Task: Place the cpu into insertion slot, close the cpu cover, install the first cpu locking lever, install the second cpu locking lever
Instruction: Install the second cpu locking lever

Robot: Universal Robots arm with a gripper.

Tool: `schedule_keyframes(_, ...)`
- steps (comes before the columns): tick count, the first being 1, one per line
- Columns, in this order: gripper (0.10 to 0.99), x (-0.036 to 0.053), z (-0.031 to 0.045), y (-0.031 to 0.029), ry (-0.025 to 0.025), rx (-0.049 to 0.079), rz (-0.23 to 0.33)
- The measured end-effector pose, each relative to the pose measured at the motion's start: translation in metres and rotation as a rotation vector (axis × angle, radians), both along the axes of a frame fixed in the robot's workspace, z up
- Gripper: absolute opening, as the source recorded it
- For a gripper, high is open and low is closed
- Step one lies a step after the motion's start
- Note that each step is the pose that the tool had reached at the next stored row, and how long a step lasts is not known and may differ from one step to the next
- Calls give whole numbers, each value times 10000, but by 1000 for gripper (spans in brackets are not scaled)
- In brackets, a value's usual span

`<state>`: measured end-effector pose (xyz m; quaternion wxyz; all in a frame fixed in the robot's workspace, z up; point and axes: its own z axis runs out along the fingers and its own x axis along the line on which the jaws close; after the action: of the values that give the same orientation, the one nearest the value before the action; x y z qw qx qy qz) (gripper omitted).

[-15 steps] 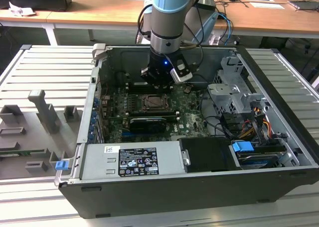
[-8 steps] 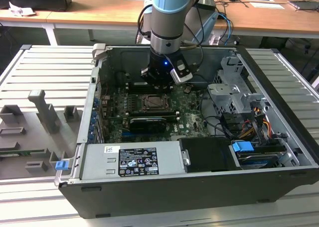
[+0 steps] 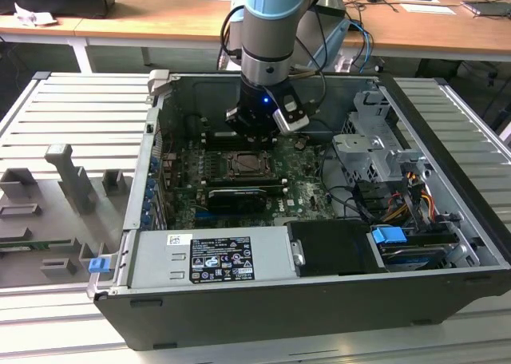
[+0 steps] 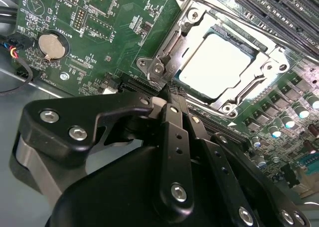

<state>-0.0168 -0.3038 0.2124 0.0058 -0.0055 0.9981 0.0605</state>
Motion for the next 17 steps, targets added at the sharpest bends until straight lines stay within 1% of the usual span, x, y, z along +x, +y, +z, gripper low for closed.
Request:
schedule_keyframes(7, 106, 0, 1, -18, 1, -2, -1)
schedule_keyframes(12, 106, 0, 57, -18, 0, -1, -1)
schedule_keyframes(17, 106, 0, 59, -31, 0, 0, -1)
